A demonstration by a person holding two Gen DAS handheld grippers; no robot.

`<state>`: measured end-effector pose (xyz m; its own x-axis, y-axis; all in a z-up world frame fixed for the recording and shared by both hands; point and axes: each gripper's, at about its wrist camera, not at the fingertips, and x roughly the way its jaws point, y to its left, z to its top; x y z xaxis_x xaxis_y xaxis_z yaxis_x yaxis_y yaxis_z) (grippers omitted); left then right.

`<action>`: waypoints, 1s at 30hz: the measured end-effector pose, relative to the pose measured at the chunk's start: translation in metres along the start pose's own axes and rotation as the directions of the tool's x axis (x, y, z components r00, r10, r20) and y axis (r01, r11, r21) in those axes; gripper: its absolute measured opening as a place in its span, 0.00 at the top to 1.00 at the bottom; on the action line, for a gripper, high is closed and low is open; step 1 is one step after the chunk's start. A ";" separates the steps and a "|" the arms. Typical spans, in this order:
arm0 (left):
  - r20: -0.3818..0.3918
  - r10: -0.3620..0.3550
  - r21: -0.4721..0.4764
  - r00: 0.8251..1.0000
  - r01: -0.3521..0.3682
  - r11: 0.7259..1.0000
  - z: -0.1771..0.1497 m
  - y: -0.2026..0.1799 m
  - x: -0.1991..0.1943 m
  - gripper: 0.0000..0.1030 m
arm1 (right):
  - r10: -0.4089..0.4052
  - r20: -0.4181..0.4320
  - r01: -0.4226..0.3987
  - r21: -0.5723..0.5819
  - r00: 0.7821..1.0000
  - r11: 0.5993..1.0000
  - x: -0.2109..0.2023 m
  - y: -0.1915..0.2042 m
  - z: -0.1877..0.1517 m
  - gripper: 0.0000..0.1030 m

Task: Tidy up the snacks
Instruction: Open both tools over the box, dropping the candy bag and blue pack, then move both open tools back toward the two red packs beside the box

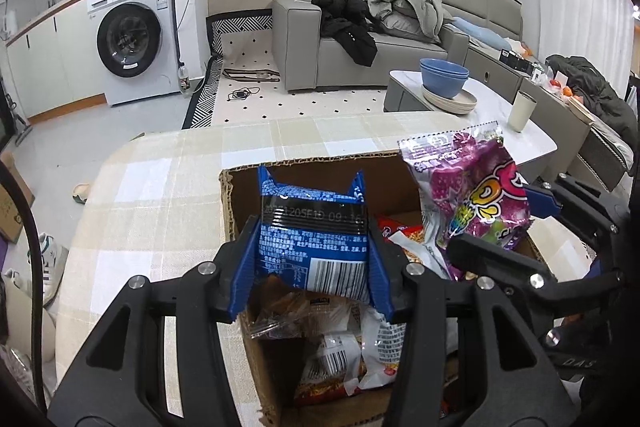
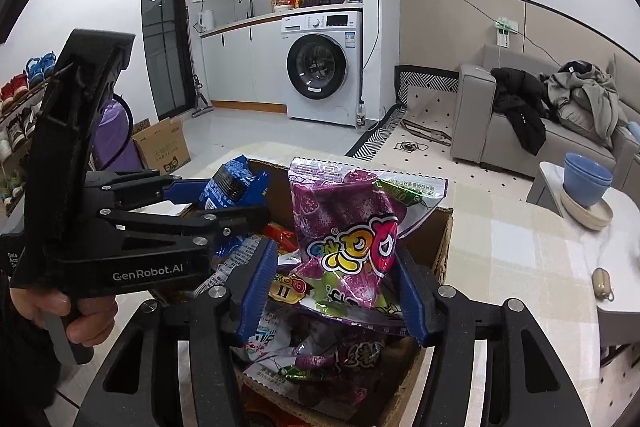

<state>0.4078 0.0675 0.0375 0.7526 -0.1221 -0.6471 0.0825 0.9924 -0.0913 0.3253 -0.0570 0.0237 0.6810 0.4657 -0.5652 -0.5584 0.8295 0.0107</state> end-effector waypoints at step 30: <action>0.041 0.004 0.004 0.999 -0.004 1.000 -0.032 -0.012 -0.077 0.01 | -0.039 0.048 0.034 0.094 0.998 0.995 -0.046 -0.012 -0.018 0.01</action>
<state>0.3277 0.0643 0.0644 0.7787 -0.1178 -0.6162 0.0825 0.9929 -0.0856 0.2920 -0.0938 0.0342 0.7241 0.4473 -0.5250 -0.4880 0.8702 0.0684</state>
